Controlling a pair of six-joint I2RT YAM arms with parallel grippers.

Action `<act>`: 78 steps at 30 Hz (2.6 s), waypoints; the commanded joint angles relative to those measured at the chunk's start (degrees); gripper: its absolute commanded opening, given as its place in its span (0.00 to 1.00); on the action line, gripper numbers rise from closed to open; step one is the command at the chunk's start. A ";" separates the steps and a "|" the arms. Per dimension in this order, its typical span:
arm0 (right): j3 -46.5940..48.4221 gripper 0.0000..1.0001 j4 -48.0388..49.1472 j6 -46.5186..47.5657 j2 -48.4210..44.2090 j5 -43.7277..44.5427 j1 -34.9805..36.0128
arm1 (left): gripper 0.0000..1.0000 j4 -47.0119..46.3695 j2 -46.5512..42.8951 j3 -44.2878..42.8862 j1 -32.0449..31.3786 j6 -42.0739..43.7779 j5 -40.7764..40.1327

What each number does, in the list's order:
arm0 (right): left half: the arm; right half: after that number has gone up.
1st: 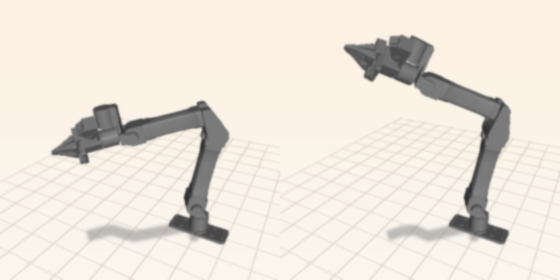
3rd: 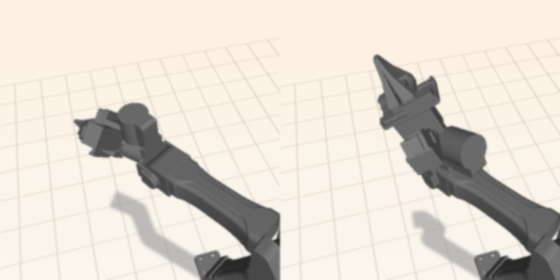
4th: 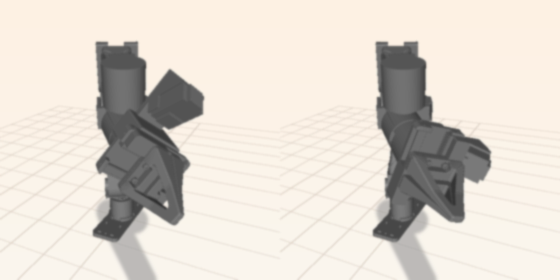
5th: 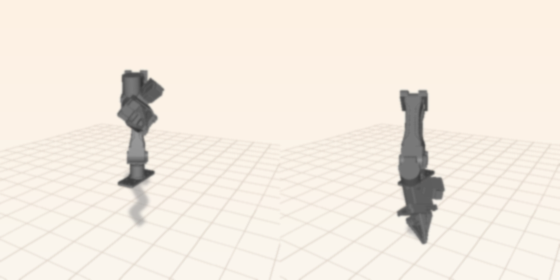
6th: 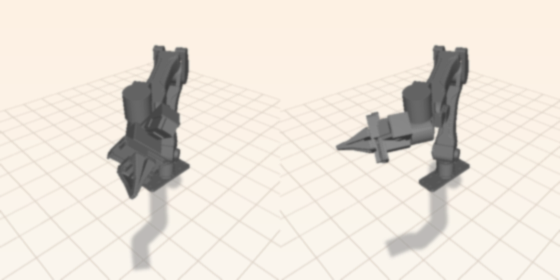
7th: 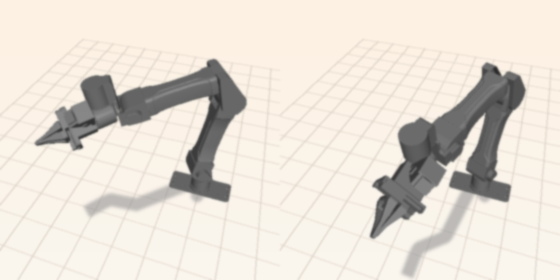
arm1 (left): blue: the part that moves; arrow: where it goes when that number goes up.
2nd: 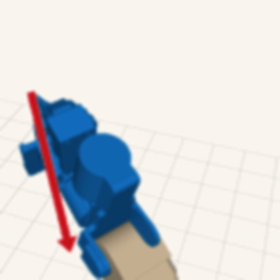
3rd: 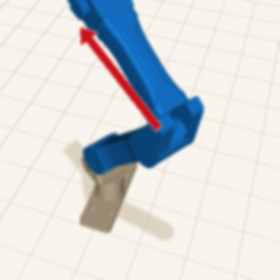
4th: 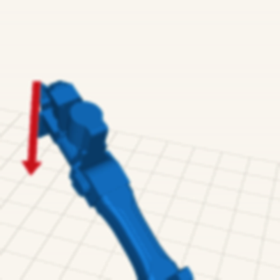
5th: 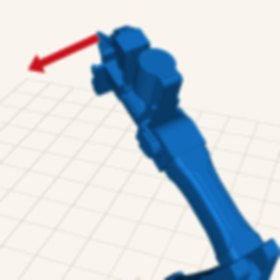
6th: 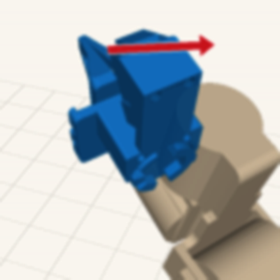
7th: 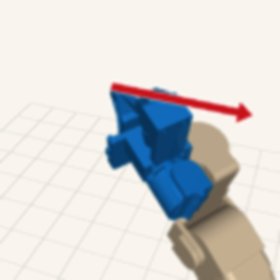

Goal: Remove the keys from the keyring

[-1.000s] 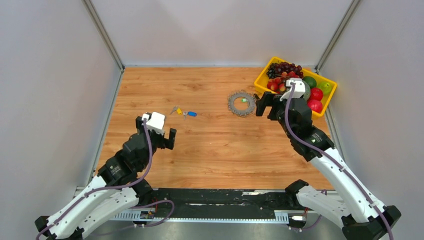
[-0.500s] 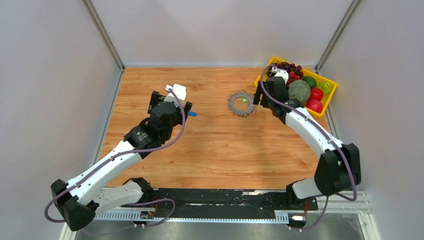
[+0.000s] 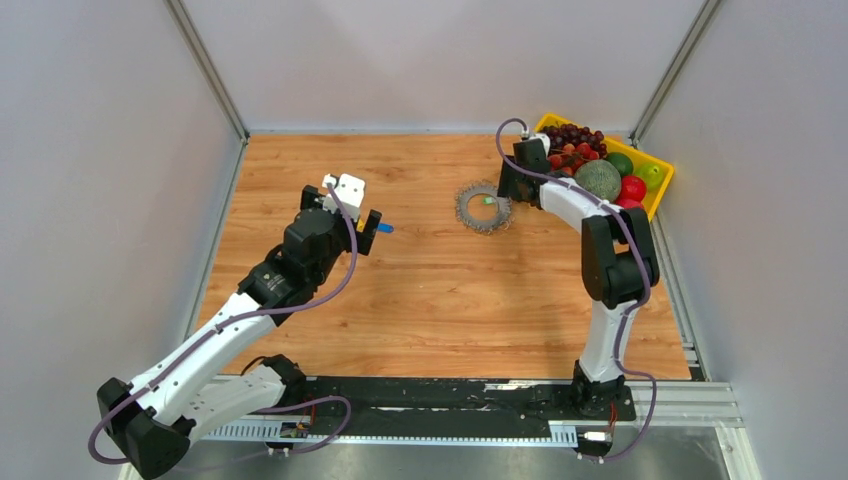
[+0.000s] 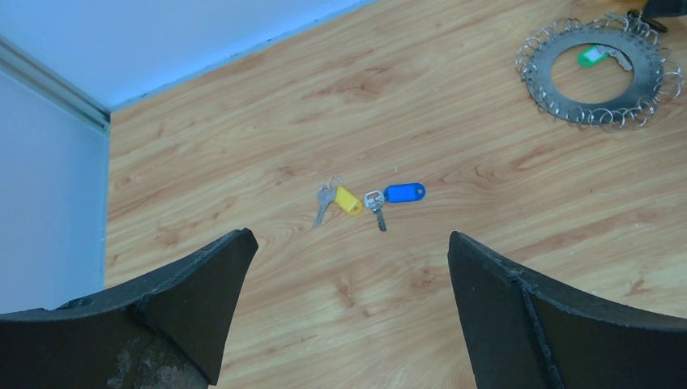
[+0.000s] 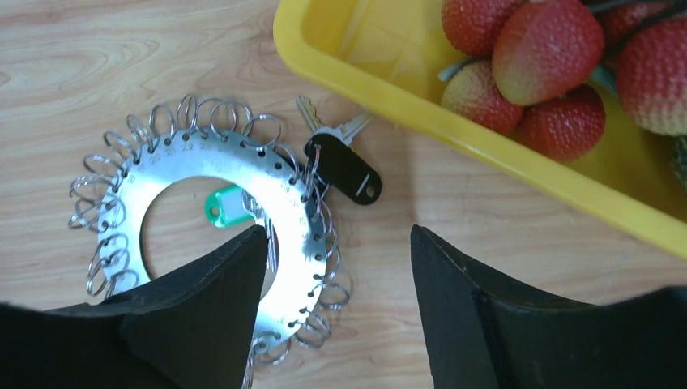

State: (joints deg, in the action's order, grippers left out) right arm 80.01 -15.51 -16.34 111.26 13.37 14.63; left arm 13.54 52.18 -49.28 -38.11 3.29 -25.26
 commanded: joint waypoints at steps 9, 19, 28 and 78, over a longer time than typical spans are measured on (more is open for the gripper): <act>9.14 0.64 2.64 -0.02 10.71 -0.40 -1.44 | 1.00 -3.42 -0.82 1.05 2.07 1.01 4.74; 6.08 0.00 2.47 0.00 6.71 -6.42 -1.13 | 1.00 -3.30 -1.19 1.20 2.51 1.32 7.67; -6.82 0.00 6.34 2.40 -19.46 -14.65 6.46 | 1.00 -4.86 -2.28 1.81 3.21 0.29 21.22; -24.20 0.00 22.81 4.95 -46.69 -44.57 22.00 | 0.32 -20.98 -2.61 6.54 12.04 -13.01 67.00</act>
State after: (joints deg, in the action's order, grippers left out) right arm 53.30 1.85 -11.94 64.62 -30.24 35.57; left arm -3.55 49.56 -41.85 -26.41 -9.10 36.73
